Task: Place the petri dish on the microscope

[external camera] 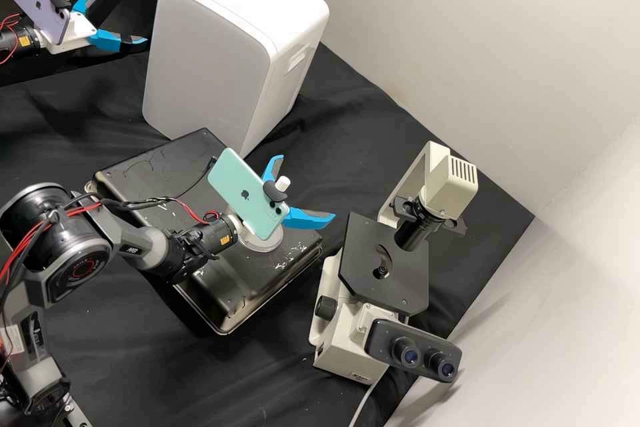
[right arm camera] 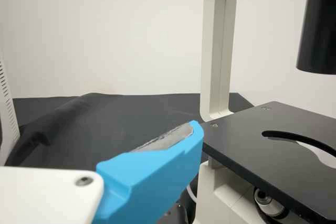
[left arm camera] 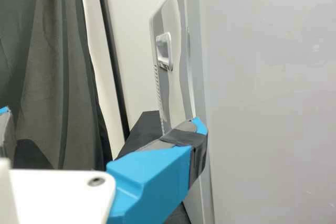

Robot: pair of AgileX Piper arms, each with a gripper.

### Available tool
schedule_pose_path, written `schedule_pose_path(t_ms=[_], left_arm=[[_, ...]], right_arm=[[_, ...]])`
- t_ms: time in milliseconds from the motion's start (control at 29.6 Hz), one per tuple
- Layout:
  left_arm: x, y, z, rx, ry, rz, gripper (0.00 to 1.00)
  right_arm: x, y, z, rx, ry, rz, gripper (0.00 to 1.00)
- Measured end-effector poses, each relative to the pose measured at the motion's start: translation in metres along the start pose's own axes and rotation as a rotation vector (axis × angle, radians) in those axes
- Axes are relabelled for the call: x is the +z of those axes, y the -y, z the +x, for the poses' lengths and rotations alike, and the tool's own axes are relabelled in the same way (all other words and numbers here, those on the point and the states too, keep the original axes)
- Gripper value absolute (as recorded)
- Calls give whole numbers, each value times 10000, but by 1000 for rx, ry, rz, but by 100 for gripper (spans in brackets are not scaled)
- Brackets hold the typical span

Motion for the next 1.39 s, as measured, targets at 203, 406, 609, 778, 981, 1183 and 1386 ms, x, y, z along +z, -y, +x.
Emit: schedule_pose_path(t_ms=[203,406,609,778,981,1183,1386], left_arm=[[0,0,0,0,0,0,100],[0,0,0,0,0,0,100],[18,64,-88,-28,6,0,100],[120,116,-306,-57,41,-2,100],[236,138,-559,-70,59,-28,100],[354,139,-900,-68,115,-28,100],[469,131,-1184,-53,187,-18,100]], right_arm=[[0,0,0,0,0,0,100],[0,0,0,0,0,0,100],[0,0,0,0,0,0,100],[0,0,0,0,0,0,100],[0,0,0,0,0,0,100],[0,0,0,0,0,0,100],[0,0,0,0,0,0,100]])
